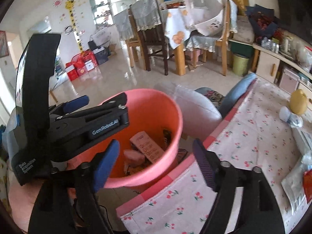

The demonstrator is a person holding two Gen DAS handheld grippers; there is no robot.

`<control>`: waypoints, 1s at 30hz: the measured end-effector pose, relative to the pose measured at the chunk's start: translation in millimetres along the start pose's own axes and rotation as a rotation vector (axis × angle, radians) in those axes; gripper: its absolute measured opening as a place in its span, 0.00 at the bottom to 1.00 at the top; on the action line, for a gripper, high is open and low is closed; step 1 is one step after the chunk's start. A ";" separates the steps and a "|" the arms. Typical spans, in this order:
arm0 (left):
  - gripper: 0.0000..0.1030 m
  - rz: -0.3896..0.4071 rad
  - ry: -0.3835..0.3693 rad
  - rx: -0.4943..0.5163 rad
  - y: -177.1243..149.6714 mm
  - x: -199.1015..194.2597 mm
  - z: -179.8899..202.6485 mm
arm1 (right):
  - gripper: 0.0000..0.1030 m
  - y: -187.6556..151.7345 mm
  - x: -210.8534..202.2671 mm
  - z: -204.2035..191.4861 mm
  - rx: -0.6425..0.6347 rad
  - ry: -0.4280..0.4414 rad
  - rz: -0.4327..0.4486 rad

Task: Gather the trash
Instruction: 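Drop the bread bag into the bucket with the left gripper while the right drops the candy, then move both open grippers from the bucket back toward the table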

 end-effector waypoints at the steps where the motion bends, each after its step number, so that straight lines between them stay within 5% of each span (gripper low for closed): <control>1: 0.80 0.000 0.000 0.006 -0.2 -0.3 1.9 | 0.79 -0.2 -2.6 2.8 0.004 -0.005 0.005; 30: 0.84 0.012 -0.051 0.234 -1.1 -2.6 108.6 | 0.87 -53.3 -52.3 99.5 0.110 -0.146 0.015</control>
Point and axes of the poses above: each gripper's, at about its wrist camera, not at the fingertips, and x roughly the way its jaws point, z to its right, y to its top, the point moved 8 cm from there along x, roughly the way its jaws point, and after that the axes turned 10 degrees about -y, right-handed, at the moved point
